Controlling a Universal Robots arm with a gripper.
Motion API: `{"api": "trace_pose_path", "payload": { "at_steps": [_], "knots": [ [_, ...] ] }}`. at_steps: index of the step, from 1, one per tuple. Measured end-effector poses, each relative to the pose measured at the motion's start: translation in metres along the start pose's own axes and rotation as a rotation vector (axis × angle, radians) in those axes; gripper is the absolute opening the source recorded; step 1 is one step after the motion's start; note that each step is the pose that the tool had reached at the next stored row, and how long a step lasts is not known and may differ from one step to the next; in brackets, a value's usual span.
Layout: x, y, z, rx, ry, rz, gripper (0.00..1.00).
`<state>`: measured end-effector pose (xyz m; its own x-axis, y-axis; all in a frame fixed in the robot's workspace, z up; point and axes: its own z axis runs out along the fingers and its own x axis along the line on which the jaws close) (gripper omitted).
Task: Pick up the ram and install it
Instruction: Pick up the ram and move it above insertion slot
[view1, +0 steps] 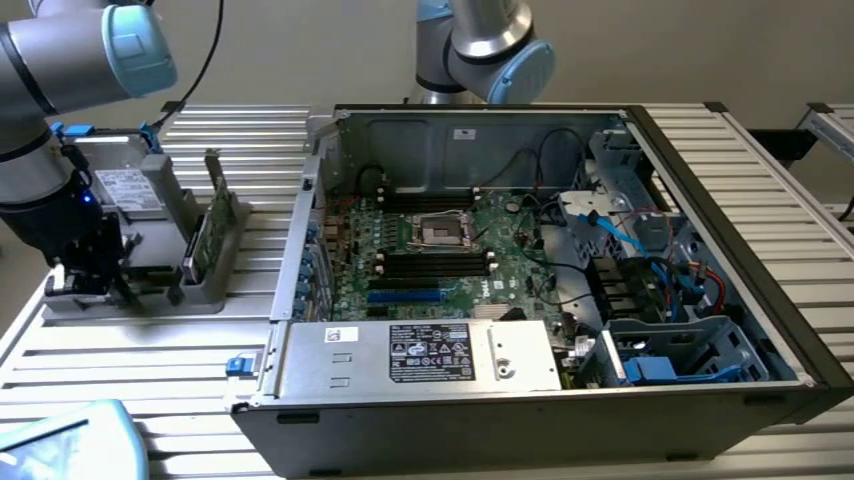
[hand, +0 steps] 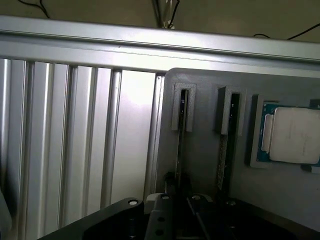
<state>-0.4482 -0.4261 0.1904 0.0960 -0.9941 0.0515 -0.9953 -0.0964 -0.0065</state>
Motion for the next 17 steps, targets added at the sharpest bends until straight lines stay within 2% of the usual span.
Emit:
{"api": "trace_pose_path", "payload": {
  "at_steps": [17],
  "knots": [
    [-0.0001,0.0000,-0.0004,0.0002,-0.0011,0.000,0.14]
  ]
}}
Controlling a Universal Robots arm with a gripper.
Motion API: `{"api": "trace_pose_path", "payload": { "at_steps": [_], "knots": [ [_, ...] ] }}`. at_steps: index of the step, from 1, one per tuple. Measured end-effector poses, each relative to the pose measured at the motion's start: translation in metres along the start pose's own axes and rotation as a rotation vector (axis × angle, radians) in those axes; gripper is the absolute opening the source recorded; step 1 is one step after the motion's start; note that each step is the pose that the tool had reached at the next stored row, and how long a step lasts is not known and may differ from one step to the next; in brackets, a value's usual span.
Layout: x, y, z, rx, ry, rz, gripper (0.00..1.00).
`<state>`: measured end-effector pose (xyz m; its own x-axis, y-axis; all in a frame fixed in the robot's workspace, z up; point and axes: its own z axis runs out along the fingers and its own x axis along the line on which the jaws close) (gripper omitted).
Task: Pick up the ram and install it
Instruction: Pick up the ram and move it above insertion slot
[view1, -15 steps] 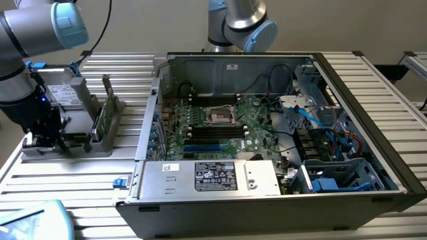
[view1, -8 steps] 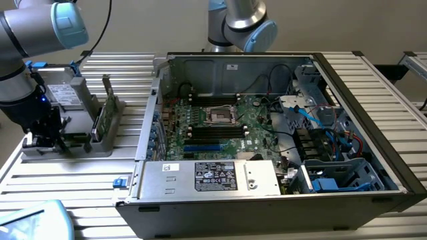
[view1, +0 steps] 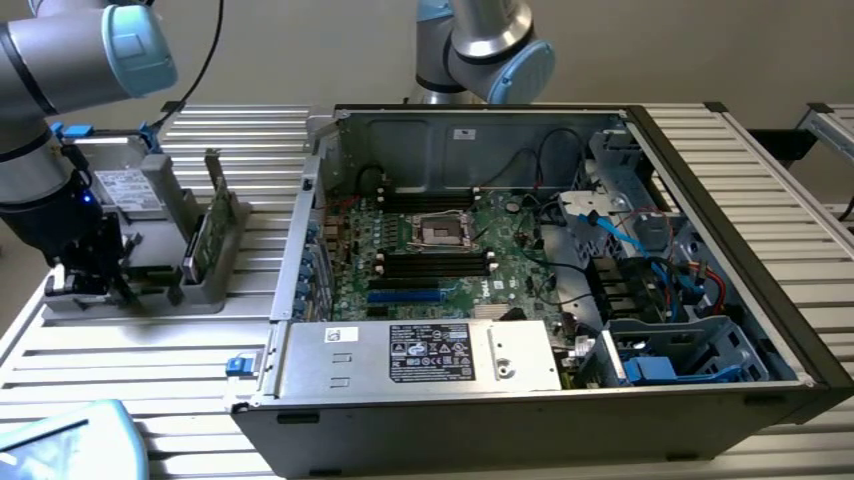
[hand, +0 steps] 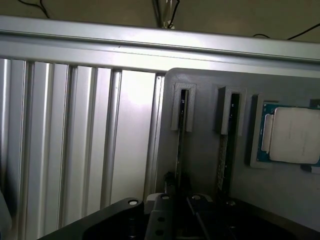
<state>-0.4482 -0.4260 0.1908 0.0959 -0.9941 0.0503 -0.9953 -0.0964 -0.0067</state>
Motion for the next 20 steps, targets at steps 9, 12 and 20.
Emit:
{"api": "trace_pose_path", "payload": {
  "at_steps": [9,12,20],
  "knots": [
    [0.001,-0.0004,-0.0139,-0.0001,-0.0048,0.000,0.14],
    [0.001,-0.0005,-0.0212,-0.0018,-0.0061,0.000,0.14],
    [0.003,-0.0049,-0.0458,-0.0167,-0.0083,-0.001,0.14]
  ]
}}
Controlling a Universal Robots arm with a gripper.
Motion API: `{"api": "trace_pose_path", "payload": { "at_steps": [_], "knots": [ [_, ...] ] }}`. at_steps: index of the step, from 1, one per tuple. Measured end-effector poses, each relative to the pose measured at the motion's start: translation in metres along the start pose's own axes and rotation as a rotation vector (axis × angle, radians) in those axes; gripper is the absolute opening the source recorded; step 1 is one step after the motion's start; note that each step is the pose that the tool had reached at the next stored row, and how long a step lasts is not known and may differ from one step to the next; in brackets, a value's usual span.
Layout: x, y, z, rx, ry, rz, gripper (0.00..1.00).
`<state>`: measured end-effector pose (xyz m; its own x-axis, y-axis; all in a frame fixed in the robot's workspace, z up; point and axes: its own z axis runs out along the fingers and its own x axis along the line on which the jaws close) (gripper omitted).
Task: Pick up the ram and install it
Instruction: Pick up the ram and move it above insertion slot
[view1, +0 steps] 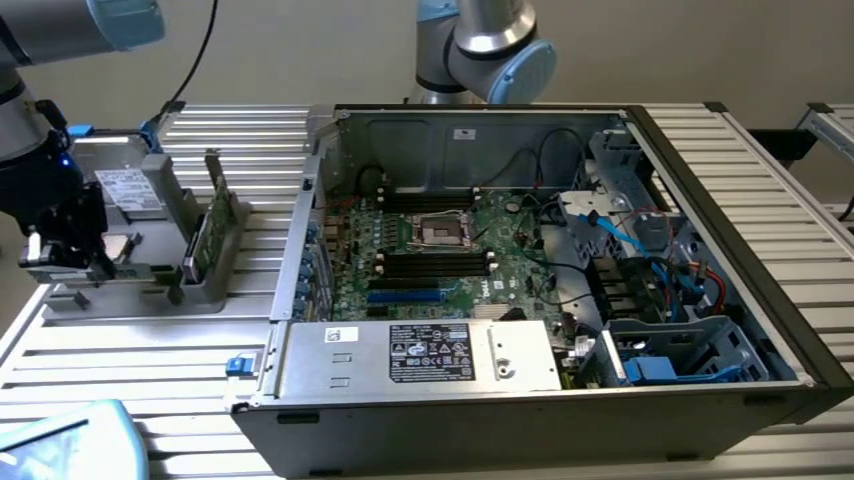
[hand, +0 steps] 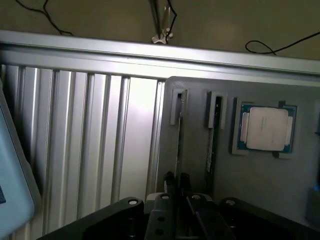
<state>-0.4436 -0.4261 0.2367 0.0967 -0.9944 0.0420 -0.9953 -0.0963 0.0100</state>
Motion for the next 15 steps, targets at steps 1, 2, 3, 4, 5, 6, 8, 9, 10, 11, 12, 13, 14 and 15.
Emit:
{"api": "trace_pose_path", "payload": {
  "at_steps": [1,2,3,4,5,6,8,9,10,11,12,13,14,15],
  "knots": [
    [0.000,-0.0018,-0.0028,-0.0034,-0.0003,0.000,0.14],
    [0.001,-0.0036,-0.0056,-0.0066,-0.0006,0.000,0.14],
    [0.001,-0.0056,-0.0085,-0.0097,-0.0010,0.000,0.14],
    [0.001,-0.0075,-0.0115,-0.0124,-0.0012,-0.001,0.14],
    [0.002,-0.0095,-0.0147,-0.0149,-0.0015,-0.001,0.14],
    [0.002,-0.0116,-0.0179,-0.0174,-0.0017,-0.001,0.14],
    [0.003,-0.0157,-0.0243,-0.0227,-0.0023,-0.001,0.14],
    [0.003,-0.0179,-0.0275,-0.0251,-0.0025,-0.001,0.14],
    [0.004,-0.0204,-0.0306,-0.0274,-0.0027,-0.001,0.14],
    [0.004,-0.0233,-0.0336,-0.0296,-0.0030,-0.001,0.14],
    [0.004,-0.0263,-0.0365,-0.0316,-0.0032,-0.001,0.14],
    [0.005,-0.0294,-0.0396,-0.0336,-0.0033,-0.001,0.14],
    [0.005,-0.0326,-0.0427,-0.0353,-0.0035,-0.002,0.14],
    [0.006,-0.0359,-0.0457,-0.0369,-0.0038,-0.002,0.14]
  ]
}}
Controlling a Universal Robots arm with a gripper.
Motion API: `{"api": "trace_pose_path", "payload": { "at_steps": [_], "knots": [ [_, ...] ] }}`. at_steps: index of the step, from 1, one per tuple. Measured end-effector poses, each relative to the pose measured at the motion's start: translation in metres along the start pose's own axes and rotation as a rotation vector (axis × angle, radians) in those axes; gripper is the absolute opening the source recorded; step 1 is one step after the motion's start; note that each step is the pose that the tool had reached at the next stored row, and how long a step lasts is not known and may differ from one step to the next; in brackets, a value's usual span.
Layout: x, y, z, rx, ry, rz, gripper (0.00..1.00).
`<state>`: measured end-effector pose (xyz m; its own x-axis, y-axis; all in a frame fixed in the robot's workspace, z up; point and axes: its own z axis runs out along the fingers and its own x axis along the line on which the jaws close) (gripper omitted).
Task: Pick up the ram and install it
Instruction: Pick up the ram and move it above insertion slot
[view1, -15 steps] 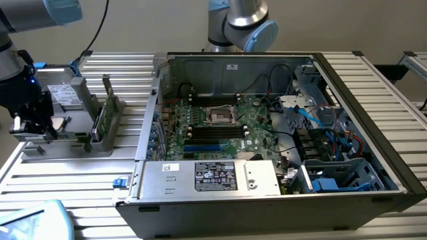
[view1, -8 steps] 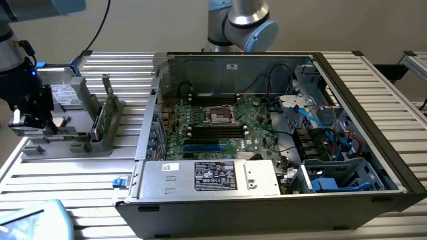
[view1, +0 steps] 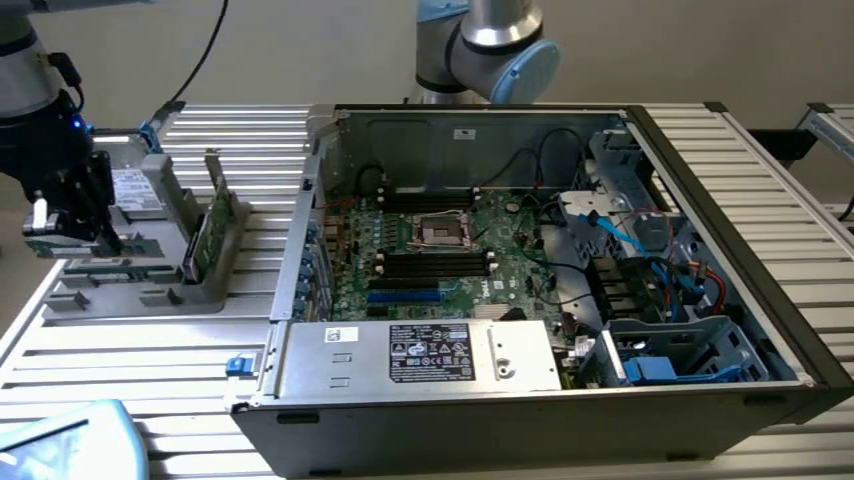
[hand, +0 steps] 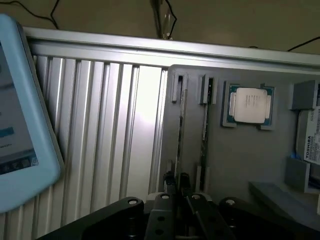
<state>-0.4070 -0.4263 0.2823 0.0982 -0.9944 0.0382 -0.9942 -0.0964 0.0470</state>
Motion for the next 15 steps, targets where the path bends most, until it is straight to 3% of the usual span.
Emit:
{"api": "trace_pose_path", "payload": {
  "at_steps": [15],
  "knots": [
    [0.006,-0.0474,-0.0434,-0.0267,-0.0025,-0.002,0.14]
  ]
}}
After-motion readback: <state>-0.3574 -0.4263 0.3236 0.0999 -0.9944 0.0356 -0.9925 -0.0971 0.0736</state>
